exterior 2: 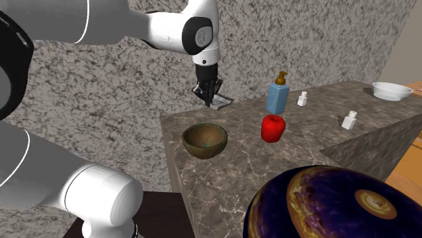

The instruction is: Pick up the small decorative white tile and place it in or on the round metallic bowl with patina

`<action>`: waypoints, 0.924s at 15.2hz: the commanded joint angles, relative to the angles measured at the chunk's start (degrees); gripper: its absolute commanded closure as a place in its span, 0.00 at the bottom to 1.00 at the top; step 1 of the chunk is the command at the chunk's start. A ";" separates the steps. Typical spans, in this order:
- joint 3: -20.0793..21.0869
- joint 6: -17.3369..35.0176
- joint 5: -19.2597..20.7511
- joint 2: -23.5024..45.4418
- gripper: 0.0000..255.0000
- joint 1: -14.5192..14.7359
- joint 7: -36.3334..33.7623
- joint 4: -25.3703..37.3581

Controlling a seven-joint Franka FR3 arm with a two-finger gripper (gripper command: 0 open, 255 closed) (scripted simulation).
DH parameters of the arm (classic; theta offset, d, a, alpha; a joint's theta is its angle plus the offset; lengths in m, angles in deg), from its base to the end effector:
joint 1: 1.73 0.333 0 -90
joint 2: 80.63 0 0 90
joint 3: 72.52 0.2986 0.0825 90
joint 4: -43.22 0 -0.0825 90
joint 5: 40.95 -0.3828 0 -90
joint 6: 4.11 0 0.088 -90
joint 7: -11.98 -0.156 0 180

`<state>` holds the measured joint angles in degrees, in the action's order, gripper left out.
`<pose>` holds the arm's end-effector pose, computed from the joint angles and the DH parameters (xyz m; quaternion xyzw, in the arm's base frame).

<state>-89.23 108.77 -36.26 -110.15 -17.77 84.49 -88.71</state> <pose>0.3577 -0.2479 0.4840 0.9279 0.3620 0.0764 0.0450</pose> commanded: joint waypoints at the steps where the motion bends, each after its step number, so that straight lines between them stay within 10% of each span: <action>1: 1.32 -1.10 0.89 -5.37 1.00 -0.71 -1.31 -4.25; 6: 3.99 -5.68 1.62 -17.07 1.00 -2.33 -3.26 -11.50; 14: 3.19 0.37 2.34 -17.22 1.00 -2.77 -3.12 -17.71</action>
<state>-85.95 108.23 -34.00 -127.44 -20.51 81.39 -105.61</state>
